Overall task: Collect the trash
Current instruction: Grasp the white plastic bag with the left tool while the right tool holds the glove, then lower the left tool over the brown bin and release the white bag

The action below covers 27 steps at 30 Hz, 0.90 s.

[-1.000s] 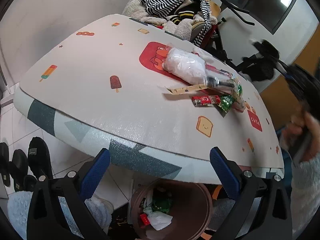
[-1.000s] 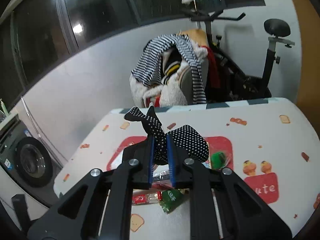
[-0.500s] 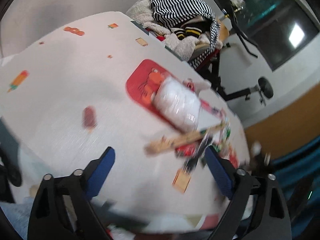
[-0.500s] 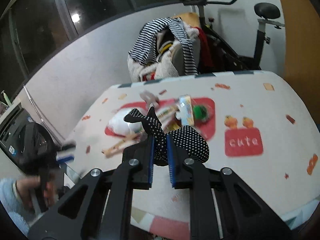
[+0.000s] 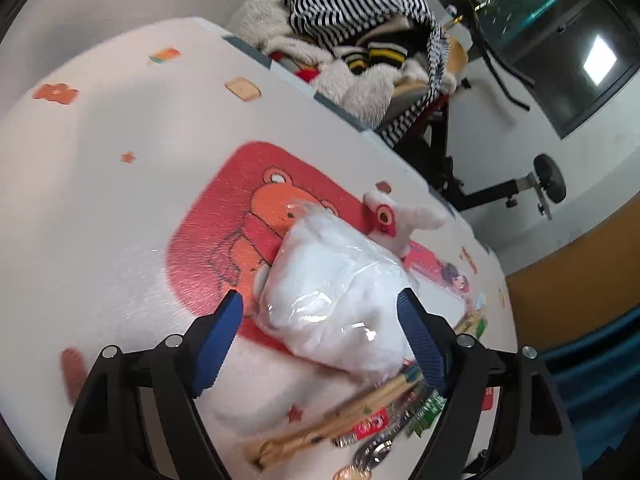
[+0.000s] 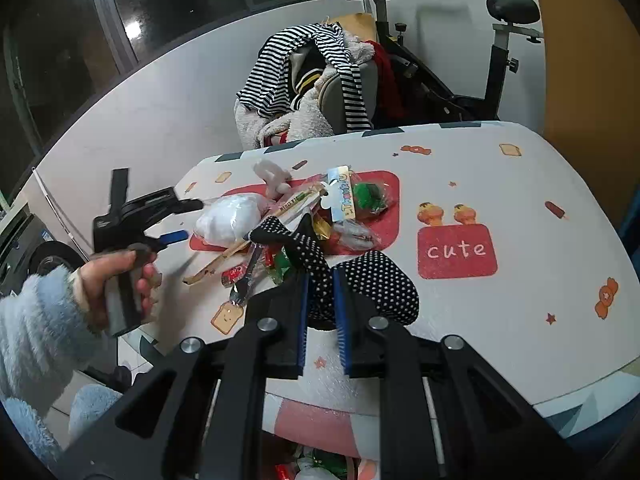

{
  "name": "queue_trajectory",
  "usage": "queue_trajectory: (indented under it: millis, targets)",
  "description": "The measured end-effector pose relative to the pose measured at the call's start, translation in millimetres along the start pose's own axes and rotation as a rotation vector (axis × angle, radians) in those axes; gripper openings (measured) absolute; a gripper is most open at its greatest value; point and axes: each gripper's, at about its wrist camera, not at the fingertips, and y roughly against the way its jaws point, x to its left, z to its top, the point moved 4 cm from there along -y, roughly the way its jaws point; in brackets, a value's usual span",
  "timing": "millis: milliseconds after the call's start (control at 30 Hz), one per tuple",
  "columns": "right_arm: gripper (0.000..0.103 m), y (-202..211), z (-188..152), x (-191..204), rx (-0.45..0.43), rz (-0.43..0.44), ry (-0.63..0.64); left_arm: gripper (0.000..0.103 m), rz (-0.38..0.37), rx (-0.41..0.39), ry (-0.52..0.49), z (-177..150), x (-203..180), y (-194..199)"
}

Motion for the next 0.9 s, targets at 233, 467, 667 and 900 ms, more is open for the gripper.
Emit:
queue_trajectory:
  millis: [233,467,667,900]
  targets:
    - [0.016,5,-2,-3,0.005,-0.004,-0.011,0.038,-0.002,0.042,-0.045,-7,-2,-16]
    - [0.016,5,2,2,-0.004,0.008,-0.010,0.028,0.024,0.003,-0.128,6,-14,19]
    - [0.016,10,9,12,-0.030,0.030,0.004,0.028,0.051,-0.159,-0.272,27,-37,78]
    - [0.016,19,11,25,-0.050,0.051,0.015,0.028,0.105,-0.302,-0.362,33,-46,120]
